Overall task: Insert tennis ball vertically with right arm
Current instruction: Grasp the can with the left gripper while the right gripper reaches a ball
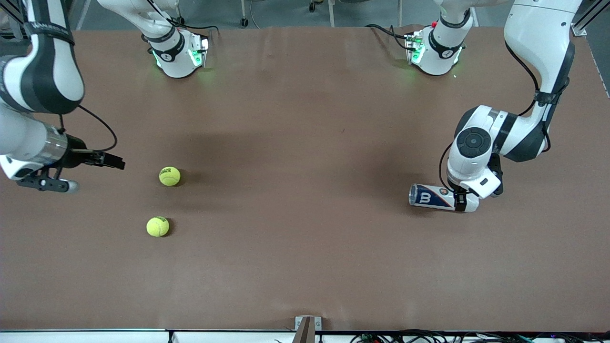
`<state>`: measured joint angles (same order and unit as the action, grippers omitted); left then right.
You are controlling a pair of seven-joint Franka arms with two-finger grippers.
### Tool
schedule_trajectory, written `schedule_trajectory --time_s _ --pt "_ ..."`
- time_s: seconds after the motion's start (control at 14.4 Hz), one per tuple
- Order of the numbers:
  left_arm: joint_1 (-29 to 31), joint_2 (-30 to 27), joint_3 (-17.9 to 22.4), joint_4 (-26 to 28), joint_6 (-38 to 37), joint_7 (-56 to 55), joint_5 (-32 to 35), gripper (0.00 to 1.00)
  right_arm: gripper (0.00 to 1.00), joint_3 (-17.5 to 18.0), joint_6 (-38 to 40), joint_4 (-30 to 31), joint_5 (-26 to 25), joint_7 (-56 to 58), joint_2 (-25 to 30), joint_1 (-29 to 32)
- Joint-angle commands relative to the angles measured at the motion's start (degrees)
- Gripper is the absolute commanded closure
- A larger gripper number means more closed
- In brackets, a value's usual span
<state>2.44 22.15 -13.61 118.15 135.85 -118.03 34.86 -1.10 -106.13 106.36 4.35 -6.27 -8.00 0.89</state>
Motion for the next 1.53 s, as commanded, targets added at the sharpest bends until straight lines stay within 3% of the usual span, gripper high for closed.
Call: schedule_trajectory --time_s 0.0,0.42,1.46 --pt "0.55 1.23 -0.36 0.15 0.91 -0.89 3.45 0.00 0.00 0.14 -6.34 8.15 1.54 -1.11 3.52 -0.35" --pt "0.55 2.72 -0.36 -0.73 1.00 -0.89 4.86 0.00 0.00 0.05 -22.42 18.35 1.54 -5.42 3.17 -4.49" --pt "0.81 7.11 0.43 -3.10 1.09 -0.97 9.52 0.00 0.00 0.05 -42.22 26.88 1.45 -5.33 -7.20 -6.07"
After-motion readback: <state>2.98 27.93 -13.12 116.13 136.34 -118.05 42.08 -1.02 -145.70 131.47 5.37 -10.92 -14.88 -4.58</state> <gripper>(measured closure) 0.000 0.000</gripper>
